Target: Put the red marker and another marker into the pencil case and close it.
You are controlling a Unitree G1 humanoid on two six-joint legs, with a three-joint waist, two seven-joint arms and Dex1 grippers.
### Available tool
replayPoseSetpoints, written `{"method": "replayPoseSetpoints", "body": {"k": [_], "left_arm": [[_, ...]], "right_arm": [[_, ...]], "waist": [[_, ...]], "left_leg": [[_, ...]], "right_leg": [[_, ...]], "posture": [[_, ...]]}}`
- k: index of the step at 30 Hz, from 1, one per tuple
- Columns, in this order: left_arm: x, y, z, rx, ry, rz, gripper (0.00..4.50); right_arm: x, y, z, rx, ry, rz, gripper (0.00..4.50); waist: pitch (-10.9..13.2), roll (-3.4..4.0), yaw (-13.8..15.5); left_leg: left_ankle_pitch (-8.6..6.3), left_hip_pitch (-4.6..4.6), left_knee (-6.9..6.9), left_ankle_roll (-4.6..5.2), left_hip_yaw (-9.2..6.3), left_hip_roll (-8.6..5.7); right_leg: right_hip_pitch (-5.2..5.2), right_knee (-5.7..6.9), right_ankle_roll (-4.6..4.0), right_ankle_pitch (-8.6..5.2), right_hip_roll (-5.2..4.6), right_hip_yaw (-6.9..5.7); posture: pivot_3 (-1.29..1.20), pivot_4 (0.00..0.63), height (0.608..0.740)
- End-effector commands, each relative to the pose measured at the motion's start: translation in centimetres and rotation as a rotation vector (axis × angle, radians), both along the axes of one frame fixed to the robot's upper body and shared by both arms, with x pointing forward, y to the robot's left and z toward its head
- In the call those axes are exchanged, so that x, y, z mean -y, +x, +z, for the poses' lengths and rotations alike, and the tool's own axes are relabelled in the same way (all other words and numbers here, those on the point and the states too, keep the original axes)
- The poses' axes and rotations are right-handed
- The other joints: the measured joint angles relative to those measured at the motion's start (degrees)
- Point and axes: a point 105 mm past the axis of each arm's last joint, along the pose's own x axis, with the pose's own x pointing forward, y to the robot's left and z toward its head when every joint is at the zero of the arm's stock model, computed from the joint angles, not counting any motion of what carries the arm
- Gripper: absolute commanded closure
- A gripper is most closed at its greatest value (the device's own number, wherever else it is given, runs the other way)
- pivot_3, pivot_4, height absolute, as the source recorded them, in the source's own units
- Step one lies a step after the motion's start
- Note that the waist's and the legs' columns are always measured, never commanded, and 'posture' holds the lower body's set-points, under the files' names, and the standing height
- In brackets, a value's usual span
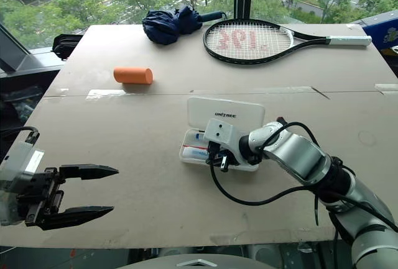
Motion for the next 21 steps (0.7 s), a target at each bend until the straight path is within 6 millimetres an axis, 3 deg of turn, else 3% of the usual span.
{"method": "replayPoseSetpoints", "body": {"k": [1, 5, 6, 11, 16, 21], "left_arm": [[0.6, -0.1, 0.3, 0.022, 0.004, -0.012, 0.85], [0.8, 0.0, 0.3, 0.023, 0.001, -0.011, 0.85], [0.9, 0.1, 0.3, 0.024, -0.001, -0.013, 0.85], [1.7, 0.5, 0.4, 0.032, -0.022, -0.026, 0.85], [3.2, 0.8, 1.1, 0.045, -0.065, -0.056, 0.85], [4.1, 1.1, 1.4, 0.049, -0.095, -0.074, 0.85]], "right_arm": [[-0.4, 0.0, 0.8, 0.040, 0.005, 0.043, 3.40], [-0.3, -0.3, 1.0, 0.050, 0.002, 0.066, 1.46], [-0.2, -0.5, 1.6, 0.055, 0.015, 0.068, 1.19], [1.8, -1.3, 5.0, 0.027, 0.147, 0.009, 1.19], [7.7, -1.5, 6.6, -0.011, 0.219, -0.247, 1.19], [14.5, 1.7, 5.5, 0.060, 0.117, -0.686, 1.19]], "waist": [[0.0, 0.00, 0.0], [0.0, 0.00, 0.0], [0.0, 0.00, 0.0], [0.0, 0.00, 0.2], [0.0, -0.02, 0.5], [0.0, 0.02, -0.1]], "left_leg": [[0.00, 0.00, 0.00, 0.00, 0.00, 0.00], [0.00, 0.00, 0.00, 0.00, 0.00, 0.00], [0.00, 0.00, 0.00, 0.00, 0.00, 0.00], [0.00, -0.02, 0.00, 0.00, -0.01, -0.01], [-0.01, -0.05, 0.00, 0.00, -0.03, -0.04], [-0.01, 0.01, -0.02, 0.00, 0.04, -0.03]], "right_leg": [[0.00, 0.00, 0.00, 0.00, -0.01, 0.00], [0.00, 0.00, 0.00, 0.00, -0.01, -0.01], [0.00, 0.00, 0.00, 0.00, -0.01, 0.00], [0.00, -0.01, 0.00, 0.00, -0.06, -0.02], [0.04, -0.06, 0.01, 0.01, -0.12, -0.04], [0.02, 0.01, 0.00, 0.00, -0.07, 0.06]], "posture": [[0.00, 0.150, 0.730], [0.00, 0.150, 0.730], [0.00, 0.150, 0.730], [0.00, 0.150, 0.730], [0.00, 0.150, 0.730], [0.00, 0.150, 0.730]]}}
